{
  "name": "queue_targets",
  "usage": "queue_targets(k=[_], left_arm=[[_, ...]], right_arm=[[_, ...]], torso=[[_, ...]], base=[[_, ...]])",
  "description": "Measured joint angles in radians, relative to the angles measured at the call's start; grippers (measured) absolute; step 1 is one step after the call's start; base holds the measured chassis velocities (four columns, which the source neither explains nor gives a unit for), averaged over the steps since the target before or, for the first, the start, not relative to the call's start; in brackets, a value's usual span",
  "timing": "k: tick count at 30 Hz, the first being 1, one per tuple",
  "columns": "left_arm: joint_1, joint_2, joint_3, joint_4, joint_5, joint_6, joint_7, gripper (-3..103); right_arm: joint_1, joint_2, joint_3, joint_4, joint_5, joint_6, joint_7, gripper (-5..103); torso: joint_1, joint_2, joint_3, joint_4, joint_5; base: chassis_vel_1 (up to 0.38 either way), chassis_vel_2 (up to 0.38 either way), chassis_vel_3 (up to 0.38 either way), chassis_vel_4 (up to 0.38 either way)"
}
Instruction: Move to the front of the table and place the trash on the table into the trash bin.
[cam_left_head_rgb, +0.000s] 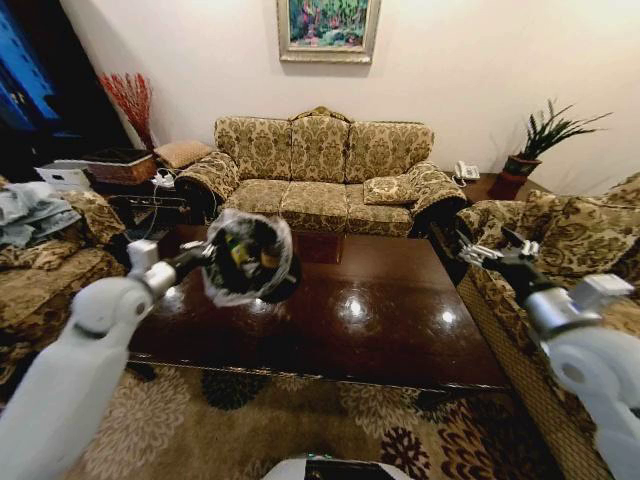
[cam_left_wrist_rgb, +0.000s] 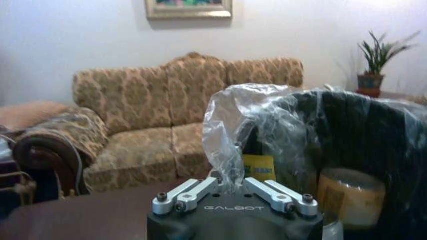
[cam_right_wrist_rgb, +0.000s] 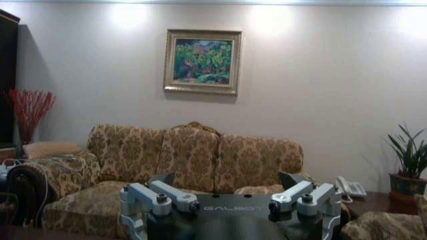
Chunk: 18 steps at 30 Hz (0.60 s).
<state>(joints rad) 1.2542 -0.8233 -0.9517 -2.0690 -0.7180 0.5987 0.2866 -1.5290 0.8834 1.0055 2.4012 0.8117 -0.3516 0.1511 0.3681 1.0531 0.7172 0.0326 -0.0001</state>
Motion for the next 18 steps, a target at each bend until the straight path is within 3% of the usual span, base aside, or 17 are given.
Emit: queue_targets(k=[9, 18], left_arm=[[0.043, -0.016, -0.044, -0.025, -0.009, -0.023, 0.016, 2], [0.051, -0.047, -0.035, -0.072, -0.001, -0.019, 0.005, 2]], right_arm=[[-0.059, 0.074, -0.044, 0.083, -0.087, -0.006, 0.003, 100], [-0.127, 0.132, -0.06, 0.098, -0.182, -0.002, -0.012, 100]], torso=[[0.0, 0.0, 0.0, -0.0004, -0.0004], [0.0, 0.0, 0.0, -0.0002, 0.0001]], base=[[0.101, -0.096, -0.105, 0.092], [0.238, -0.232, -0.231, 0.262]])
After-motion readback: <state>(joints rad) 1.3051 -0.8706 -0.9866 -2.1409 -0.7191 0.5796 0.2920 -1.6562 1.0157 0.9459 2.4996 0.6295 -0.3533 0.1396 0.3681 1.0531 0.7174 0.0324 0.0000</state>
